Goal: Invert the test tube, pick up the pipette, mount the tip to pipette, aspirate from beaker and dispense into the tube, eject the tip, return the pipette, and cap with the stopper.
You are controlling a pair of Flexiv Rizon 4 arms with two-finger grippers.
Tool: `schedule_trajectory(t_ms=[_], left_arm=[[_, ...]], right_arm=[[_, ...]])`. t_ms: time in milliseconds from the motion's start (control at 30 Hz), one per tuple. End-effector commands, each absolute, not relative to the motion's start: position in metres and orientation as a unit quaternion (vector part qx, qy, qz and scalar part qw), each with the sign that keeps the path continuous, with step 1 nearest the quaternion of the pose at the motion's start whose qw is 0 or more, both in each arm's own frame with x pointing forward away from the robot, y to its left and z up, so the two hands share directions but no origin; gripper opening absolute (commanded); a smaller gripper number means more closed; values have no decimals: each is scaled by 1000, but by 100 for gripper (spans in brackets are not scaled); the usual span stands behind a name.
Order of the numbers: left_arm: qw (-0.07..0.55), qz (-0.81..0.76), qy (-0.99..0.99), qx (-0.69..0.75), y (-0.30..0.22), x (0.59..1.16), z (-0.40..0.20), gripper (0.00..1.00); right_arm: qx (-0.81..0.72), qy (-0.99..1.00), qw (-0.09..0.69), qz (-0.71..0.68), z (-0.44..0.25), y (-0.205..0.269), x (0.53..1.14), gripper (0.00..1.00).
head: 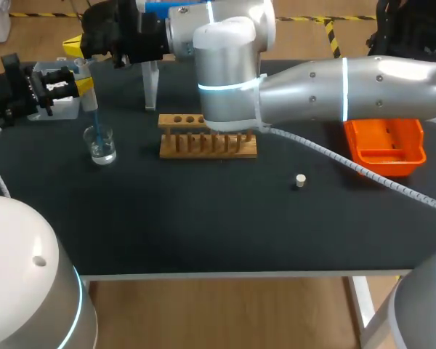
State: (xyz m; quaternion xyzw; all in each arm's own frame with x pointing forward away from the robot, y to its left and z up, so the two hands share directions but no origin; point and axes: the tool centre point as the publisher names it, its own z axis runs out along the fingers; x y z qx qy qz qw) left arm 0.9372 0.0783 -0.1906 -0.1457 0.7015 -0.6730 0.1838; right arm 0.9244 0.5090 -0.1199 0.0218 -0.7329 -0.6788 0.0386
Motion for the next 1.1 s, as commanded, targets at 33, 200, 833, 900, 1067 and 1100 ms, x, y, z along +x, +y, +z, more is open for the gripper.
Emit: schedule_trajectory(t_ms=[33, 200, 833, 900, 1067, 1100], left_arm=[[184, -674, 701, -144, 79, 937, -191, 0], [184, -674, 701, -144, 79, 937, -191, 0], [184, -674, 701, -144, 79, 937, -191, 0], [184, -674, 701, -144, 79, 937, -191, 0], [184, -674, 701, -144, 79, 937, -191, 0], [184, -674, 701, -144, 79, 937, -191, 0]], right_arm=[[21, -731, 38, -681, -123, 511, 925, 0], [19, -731, 39, -681, -126, 512, 924, 0], [8, -738, 49, -673, -148, 510, 925, 0], [5, -739, 51, -672, -151, 509, 925, 0], [4, -742, 53, -669, -155, 509, 924, 0], [3, -742, 53, -669, -154, 510, 925, 0]])
